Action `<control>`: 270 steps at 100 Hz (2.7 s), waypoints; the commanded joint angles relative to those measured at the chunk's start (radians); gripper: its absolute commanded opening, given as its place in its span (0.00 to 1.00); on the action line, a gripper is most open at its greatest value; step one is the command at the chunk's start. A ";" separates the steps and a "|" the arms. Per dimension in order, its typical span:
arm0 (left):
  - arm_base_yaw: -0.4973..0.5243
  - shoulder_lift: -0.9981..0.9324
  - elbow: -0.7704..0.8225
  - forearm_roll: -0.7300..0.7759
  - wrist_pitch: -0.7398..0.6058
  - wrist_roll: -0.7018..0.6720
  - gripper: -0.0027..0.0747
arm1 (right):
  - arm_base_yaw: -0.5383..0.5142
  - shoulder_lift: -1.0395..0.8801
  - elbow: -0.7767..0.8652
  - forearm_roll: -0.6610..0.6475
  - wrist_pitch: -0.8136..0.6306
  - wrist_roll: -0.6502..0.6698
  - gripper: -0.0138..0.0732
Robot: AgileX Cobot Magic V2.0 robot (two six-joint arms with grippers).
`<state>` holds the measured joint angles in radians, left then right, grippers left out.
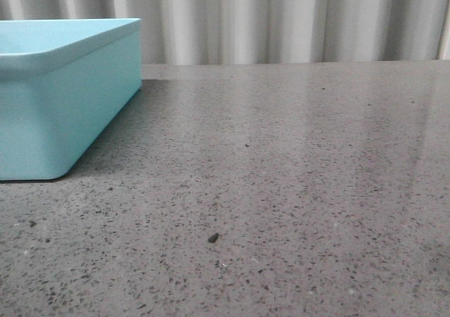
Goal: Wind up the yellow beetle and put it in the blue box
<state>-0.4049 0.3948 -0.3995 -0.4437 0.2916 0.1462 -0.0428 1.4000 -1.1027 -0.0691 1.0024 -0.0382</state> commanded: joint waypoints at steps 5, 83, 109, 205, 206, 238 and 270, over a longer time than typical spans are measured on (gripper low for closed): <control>0.000 0.014 -0.037 -0.016 -0.074 0.000 0.01 | 0.067 -0.140 -0.094 0.011 -0.041 0.000 0.10; 0.000 0.250 -0.269 -0.016 0.056 0.326 0.01 | 0.339 -1.076 0.136 -0.140 -0.244 -0.203 0.10; 0.000 0.532 -0.514 -0.016 0.333 0.608 0.05 | 0.339 -1.087 0.177 -0.140 -0.248 -0.203 0.10; -0.256 1.235 -1.033 0.283 0.719 0.799 0.69 | 0.339 -1.087 0.195 -0.095 -0.167 -0.200 0.10; -0.256 1.236 -1.033 0.286 0.719 0.799 0.69 | 0.339 -1.087 0.195 -0.095 -0.166 -0.200 0.10; -0.256 1.285 -1.033 0.300 0.656 0.799 0.69 | 0.339 -1.091 0.195 -0.093 -0.145 -0.200 0.10; -0.256 1.342 -1.033 0.287 0.636 0.799 0.69 | 0.339 -1.091 0.195 -0.089 -0.145 -0.200 0.10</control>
<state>-0.6556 1.7678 -1.4070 -0.1453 0.9616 0.9458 0.2954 0.2977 -0.8857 -0.1537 0.9249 -0.2256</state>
